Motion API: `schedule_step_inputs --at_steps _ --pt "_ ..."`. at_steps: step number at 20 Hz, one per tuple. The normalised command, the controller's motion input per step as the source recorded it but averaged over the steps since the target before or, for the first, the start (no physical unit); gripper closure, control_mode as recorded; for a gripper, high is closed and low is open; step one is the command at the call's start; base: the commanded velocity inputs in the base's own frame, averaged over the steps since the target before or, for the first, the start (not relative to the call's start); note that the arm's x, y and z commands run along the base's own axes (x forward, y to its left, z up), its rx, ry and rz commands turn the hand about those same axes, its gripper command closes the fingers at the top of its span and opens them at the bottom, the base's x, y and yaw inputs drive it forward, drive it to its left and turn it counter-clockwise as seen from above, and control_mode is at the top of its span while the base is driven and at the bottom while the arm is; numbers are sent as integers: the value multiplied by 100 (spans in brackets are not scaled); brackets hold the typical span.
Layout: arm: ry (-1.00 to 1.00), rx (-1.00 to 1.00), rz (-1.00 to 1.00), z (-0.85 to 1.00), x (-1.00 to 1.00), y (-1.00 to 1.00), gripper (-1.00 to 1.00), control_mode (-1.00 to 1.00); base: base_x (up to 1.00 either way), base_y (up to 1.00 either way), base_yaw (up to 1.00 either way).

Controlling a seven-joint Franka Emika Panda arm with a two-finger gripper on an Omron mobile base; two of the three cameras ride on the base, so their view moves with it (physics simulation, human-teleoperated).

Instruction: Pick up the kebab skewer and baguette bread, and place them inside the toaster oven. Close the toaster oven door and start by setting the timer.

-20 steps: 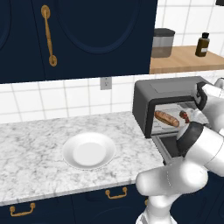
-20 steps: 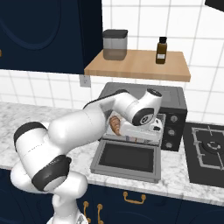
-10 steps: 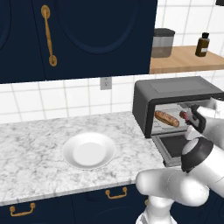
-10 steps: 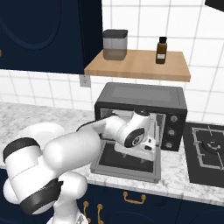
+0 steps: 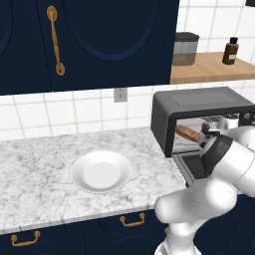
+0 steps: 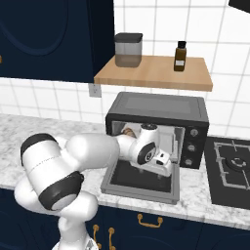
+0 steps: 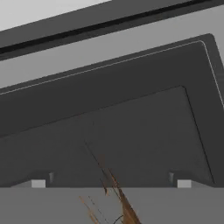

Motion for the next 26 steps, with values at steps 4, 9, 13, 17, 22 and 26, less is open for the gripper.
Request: schedule_step_inputs --at_steps 4,9,13,17,22,26 --pt "0 0 -18 -1 61 -26 -100 -100 0 0 0" --pt "0 0 -18 0 38 -9 -100 -100 0 0 0" --pt "0 0 -23 0 36 1 -100 -100 0 0 0" --pt "0 0 -27 -4 38 8 -100 -100 0 0 0" --pt "0 0 -24 0 15 5 -100 -100 0 0 0" --pt "0 0 -19 1 -18 0 -100 -100 0 0 0"
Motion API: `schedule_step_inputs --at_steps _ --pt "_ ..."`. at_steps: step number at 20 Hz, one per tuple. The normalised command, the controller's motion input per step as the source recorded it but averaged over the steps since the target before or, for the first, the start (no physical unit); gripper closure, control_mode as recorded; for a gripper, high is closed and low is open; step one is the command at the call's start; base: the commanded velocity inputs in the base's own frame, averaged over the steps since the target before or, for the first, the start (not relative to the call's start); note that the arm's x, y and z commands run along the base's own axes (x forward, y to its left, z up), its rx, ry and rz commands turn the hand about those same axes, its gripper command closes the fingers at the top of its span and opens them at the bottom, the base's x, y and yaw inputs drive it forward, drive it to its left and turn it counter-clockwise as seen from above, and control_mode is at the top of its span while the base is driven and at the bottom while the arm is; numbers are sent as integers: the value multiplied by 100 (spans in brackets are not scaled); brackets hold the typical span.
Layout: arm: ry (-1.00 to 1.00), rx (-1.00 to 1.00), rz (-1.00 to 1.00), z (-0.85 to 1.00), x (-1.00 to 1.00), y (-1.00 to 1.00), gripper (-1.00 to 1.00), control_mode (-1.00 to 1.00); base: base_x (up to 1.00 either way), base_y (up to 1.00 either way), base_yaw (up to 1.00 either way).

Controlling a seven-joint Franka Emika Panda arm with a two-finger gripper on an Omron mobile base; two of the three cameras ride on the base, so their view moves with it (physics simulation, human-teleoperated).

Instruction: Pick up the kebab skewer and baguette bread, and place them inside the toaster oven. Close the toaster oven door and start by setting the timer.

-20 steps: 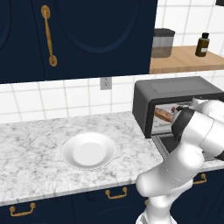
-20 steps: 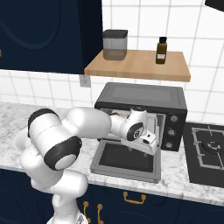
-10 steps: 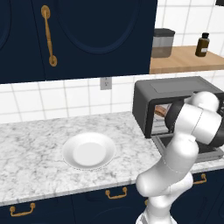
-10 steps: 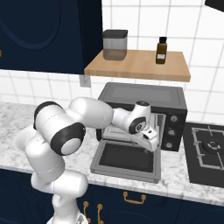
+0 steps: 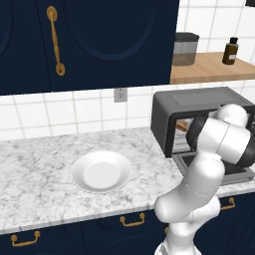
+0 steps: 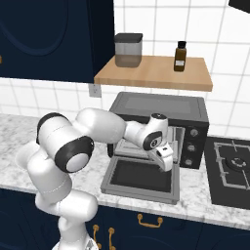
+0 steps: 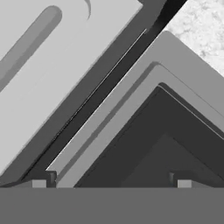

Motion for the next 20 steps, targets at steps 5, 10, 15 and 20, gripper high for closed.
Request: schedule_step_inputs --at_steps 5,10,15,20 --pt "0 0 -9 20 -89 0 -100 -100 0 0 0" --pt "0 0 -2 42 -100 2 -100 -100 0 0 0" --pt "0 0 2 33 -100 12 -100 -100 0 0 0" --pt "9 0 28 3 -88 75 -100 -100 0 0 0"
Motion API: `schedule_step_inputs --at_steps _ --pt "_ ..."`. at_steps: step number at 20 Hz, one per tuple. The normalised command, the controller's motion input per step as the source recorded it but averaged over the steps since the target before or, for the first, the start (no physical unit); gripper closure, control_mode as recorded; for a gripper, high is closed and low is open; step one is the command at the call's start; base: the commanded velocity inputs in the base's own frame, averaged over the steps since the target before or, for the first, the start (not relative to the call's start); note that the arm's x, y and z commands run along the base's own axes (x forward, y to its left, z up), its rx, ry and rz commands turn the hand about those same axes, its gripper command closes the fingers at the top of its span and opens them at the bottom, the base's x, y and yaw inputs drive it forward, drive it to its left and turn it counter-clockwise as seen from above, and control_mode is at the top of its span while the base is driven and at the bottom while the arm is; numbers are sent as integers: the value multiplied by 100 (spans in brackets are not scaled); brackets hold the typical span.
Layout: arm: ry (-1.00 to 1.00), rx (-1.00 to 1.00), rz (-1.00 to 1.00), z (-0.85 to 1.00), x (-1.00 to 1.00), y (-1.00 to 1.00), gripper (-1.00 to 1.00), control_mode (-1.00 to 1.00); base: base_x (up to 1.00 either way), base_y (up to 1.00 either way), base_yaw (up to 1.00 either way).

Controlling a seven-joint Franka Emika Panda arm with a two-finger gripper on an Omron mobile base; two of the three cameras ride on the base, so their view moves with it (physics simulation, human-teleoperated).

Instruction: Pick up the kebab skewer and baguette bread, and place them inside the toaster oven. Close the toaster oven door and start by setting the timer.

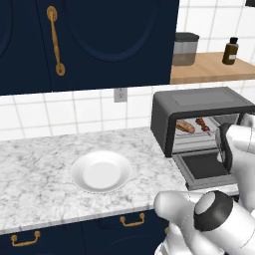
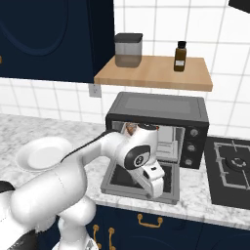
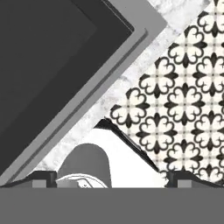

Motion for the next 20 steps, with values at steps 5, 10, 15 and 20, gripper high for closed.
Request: schedule_step_inputs --at_steps 5,10,15,20 --pt "5 0 48 -8 -72 82 -100 -100 0 0 0" --pt "12 4 49 -13 -24 47 -100 -100 0 0 0" --pt "2 8 22 -15 34 10 -100 -100 0 0 0" --pt "0 5 1 -1 17 -25 -100 -100 0 0 0"
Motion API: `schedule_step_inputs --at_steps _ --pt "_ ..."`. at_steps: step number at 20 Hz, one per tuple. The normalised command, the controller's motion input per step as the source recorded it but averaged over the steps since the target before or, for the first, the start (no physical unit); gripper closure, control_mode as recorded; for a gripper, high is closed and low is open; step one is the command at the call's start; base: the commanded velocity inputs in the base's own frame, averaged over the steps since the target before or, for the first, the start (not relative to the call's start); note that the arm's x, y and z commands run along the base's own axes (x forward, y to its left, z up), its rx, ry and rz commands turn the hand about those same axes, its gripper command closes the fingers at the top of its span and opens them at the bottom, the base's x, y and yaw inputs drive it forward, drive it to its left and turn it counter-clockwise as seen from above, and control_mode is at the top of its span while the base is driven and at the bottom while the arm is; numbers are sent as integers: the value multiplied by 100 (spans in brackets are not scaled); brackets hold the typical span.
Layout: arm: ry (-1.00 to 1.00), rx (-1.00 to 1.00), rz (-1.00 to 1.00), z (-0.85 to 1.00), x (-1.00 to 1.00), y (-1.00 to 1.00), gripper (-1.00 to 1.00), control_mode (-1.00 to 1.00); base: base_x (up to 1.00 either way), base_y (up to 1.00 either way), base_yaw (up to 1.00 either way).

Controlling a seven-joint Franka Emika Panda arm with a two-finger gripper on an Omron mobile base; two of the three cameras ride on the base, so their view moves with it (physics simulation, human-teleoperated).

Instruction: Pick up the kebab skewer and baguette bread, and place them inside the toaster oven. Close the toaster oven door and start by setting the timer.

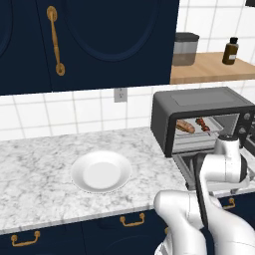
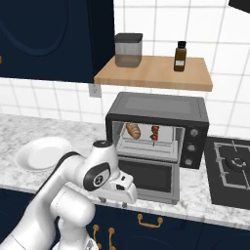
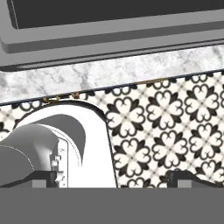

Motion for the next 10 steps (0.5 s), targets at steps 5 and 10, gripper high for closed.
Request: schedule_step_inputs --at_steps 5,10 --pt "0 5 0 -19 53 -15 -100 -100 0 0 0" --pt "-2 7 0 -17 58 -10 -100 -100 0 0 0"
